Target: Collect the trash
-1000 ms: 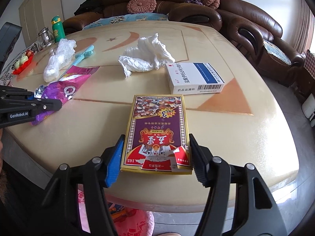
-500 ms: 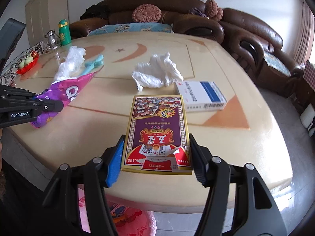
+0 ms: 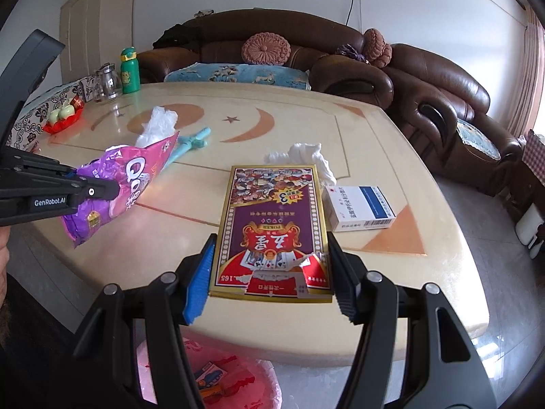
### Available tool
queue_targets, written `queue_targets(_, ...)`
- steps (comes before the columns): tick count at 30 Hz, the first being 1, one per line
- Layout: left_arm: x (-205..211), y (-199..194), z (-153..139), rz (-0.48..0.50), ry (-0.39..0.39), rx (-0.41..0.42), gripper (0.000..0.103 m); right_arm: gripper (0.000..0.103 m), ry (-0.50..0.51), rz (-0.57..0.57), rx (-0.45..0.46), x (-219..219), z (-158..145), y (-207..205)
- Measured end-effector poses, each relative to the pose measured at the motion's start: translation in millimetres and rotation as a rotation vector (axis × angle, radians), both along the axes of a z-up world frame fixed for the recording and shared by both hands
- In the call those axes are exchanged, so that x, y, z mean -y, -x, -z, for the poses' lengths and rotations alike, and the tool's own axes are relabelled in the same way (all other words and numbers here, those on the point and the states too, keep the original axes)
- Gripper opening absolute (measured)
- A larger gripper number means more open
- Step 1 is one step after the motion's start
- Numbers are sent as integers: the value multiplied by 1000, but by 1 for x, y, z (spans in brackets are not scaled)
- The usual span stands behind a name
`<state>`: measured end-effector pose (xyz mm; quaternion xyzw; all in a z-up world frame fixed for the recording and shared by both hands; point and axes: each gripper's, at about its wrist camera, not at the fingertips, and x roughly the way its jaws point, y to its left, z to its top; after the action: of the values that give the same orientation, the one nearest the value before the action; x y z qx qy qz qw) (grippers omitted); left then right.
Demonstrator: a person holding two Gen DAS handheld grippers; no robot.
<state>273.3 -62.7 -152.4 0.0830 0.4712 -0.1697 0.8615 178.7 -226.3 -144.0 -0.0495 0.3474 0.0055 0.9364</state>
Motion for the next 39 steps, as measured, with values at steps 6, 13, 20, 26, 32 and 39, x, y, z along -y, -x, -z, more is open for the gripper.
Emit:
queue_targets(6,-8,13,-18,-1,19,23,4,60,10,-3,23,-5,-15,14)
queue_targets(13,-15,30,-34,0,23,52,3,60,8,0,40,-9,-27,27)
queue_targets(20,-12,44,-46,17,19,76,2,60,6,0,44,-13,-37,34)
queue_targets(26,-10,64,-59,29,27,101,2,60,22,3,67,-19,-53,45)
queue_targets(32,-7,92,-70,47,23,128,2,60,33,25,80,-23,-69,68)
queue_targets(39,-10,128,-76,65,33,121,2,60,52,39,90,-31,-83,104)
